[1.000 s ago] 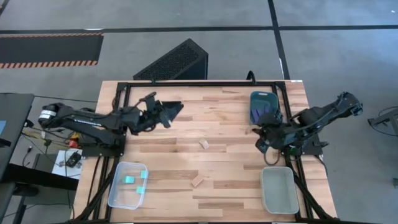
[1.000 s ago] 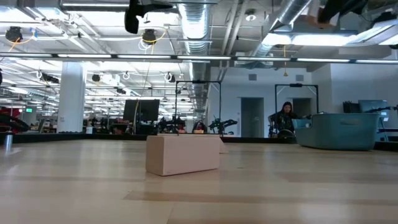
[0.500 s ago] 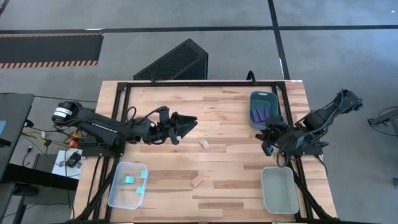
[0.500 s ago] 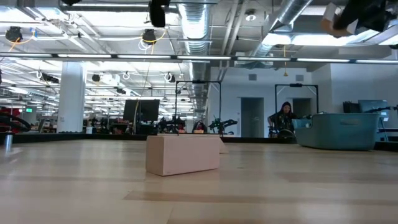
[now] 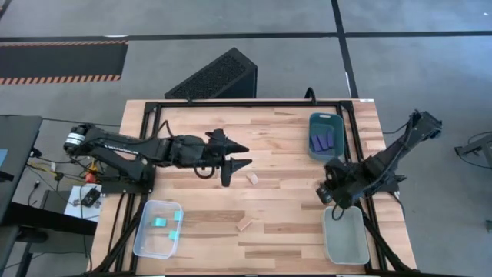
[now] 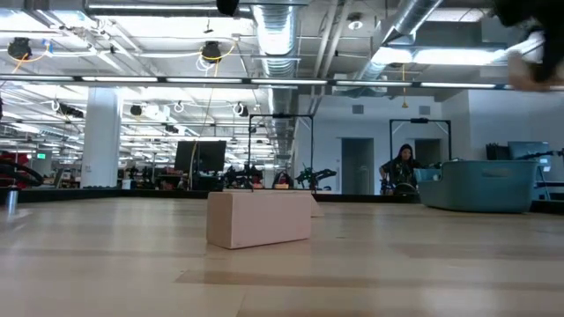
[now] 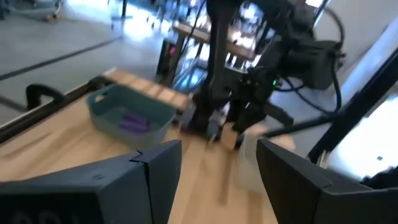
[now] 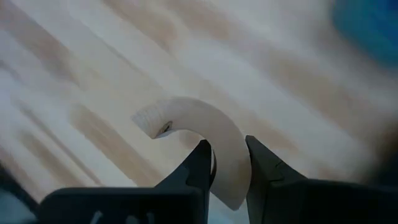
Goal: Sort & place blocks by color
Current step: Put the light brown block into the gray bin
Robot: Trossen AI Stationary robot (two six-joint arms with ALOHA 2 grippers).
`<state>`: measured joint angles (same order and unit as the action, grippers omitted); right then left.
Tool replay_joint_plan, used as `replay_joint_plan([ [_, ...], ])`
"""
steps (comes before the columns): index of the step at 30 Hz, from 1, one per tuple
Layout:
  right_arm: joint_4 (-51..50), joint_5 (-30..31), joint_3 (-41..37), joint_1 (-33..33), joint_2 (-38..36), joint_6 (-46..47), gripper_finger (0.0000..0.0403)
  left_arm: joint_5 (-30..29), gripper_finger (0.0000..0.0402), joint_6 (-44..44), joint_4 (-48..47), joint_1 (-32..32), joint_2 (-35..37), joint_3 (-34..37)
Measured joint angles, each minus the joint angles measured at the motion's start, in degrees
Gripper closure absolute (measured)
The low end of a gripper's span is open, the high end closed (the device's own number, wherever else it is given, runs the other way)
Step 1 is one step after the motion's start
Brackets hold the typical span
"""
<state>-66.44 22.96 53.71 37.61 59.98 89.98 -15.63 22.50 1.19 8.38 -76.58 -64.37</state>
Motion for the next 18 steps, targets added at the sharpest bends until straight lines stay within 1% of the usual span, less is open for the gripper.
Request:
replay_joint_plan([
  [2,-4.0,-6.6,0.0,1.6,1.8,3.7,0.0337,0.1,0.0207,-0.8,-4.4,0.6,0.0,-1.5],
  [4,-6.6,-12.0,0.0,3.6,3.8,6.7,0.0337,0.2,0.0207,-1.5,-6.8,1.7,0.0,-2.4],
  [6,-7.5,-15.1,0.0,6.0,5.9,9.9,0.0337,0.2,0.0207,-2.2,-8.0,3.1,0.0,-2.5],
  [8,-5.2,-17.9,0.0,8.5,7.6,13.2,0.0337,-0.4,0.0207,-2.4,-9.6,4.6,0.0,-2.5],
  [10,-1.7,-19.9,0.0,11.6,9.6,16.9,0.0337,-1.6,0.0207,-2.3,-11.3,5.8,0.0,-2.5],
  [13,3.1,-20.7,0.0,16.6,12.5,24.3,0.0337,-3.2,0.0207,-2.0,-15.0,7.7,0.3,-2.5],
  [16,5.2,-21.7,0.0,20.7,15.6,31.5,0.0337,-3.0,0.0207,-1.9,-17.7,9.0,1.1,-2.5],
  [18,6.9,-24.0,0.0,22.3,17.8,34.0,0.0337,-3.0,0.0207,-1.9,-21.2,9.8,1.6,-2.5],
])
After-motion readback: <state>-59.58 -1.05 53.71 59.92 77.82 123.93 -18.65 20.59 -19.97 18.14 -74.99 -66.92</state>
